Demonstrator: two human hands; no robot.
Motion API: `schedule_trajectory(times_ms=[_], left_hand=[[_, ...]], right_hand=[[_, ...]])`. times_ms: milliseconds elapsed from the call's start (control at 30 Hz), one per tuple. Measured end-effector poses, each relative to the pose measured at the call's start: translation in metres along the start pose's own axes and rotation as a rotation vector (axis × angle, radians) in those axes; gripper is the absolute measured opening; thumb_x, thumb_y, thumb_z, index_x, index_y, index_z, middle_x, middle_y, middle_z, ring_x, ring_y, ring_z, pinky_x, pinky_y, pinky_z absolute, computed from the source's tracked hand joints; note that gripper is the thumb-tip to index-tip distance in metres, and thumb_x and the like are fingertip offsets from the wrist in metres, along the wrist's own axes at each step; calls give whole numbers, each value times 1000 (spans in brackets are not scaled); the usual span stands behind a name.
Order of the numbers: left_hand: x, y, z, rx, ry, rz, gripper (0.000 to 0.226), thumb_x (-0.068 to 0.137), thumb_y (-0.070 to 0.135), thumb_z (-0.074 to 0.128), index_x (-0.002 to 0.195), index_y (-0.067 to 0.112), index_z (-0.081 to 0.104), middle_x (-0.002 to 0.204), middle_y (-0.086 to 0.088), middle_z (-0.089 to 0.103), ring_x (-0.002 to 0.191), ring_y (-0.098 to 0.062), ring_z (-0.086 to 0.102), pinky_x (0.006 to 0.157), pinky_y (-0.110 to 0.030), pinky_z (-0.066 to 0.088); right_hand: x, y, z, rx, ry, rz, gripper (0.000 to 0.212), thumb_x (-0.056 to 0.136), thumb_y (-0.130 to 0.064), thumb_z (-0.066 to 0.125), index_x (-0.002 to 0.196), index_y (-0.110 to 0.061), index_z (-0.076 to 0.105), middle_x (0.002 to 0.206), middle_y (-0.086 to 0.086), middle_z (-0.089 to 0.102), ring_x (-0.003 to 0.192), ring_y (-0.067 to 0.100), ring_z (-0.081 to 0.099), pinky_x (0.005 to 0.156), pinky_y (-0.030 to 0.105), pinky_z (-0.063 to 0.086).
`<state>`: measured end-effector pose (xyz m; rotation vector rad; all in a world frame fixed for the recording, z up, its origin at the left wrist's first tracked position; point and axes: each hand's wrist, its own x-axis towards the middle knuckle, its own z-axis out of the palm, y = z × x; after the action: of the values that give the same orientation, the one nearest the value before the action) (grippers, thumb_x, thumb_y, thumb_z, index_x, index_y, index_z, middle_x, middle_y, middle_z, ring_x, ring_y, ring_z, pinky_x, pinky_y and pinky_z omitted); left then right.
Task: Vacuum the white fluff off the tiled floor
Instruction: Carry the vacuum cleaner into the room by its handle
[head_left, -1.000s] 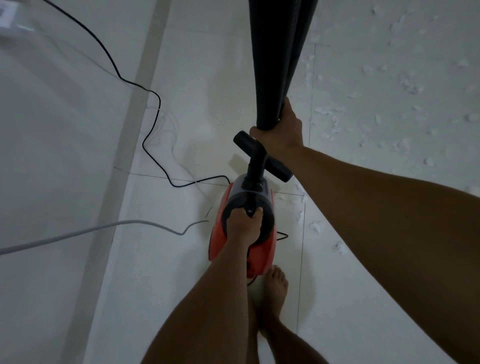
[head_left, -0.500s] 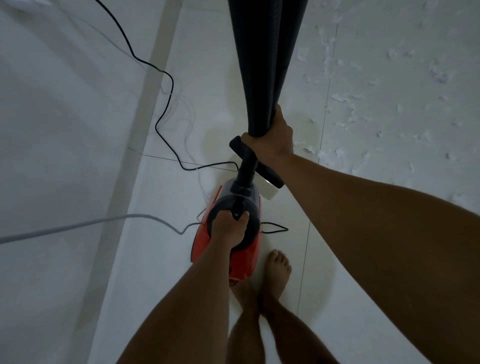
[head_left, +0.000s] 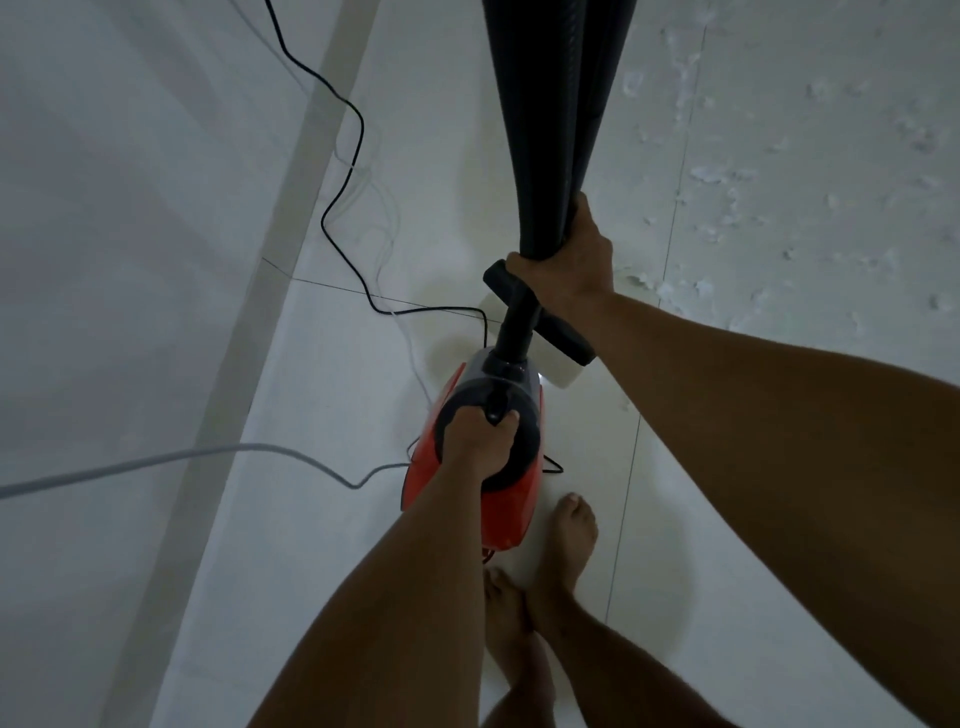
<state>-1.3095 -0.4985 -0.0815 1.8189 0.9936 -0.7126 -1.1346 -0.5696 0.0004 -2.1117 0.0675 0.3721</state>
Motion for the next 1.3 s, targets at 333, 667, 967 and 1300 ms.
schedule_trajectory(times_ms=[333,667,967,1300], left_hand=[[64,5,12,-50,-7,15,26,102,39,62,109,14,65,83,-5,66,80,-22,67,80,-35,55],[100,43,14,-53,-1,38,23,102,38,61,92,18,60,78,-4,65,78,-22,65,87,-39,58],[135,57,8,-18,-31,12,30,102,41,59,103,11,62,84,-7,64,76,-20,63,74,-30,54],[159,63,15,-46,9,-5,30,103,40,60,103,10,64,84,-10,67,75,-23,62,85,-42,60]], right_hand=[[44,27,21,-14,9,-7,64,72,-21,79,127,-23,46,96,-7,61,80,14,60,63,17,46],[92,18,15,-28,33,-16,66,71,-24,81,127,-21,47,95,-8,59,84,14,60,69,21,50],[114,30,20,-5,9,2,70,70,-27,86,127,-20,45,95,-11,56,80,8,57,52,3,37],[129,43,27,2,-25,11,79,68,-39,89,128,-20,43,104,-12,54,88,9,53,55,0,31]])
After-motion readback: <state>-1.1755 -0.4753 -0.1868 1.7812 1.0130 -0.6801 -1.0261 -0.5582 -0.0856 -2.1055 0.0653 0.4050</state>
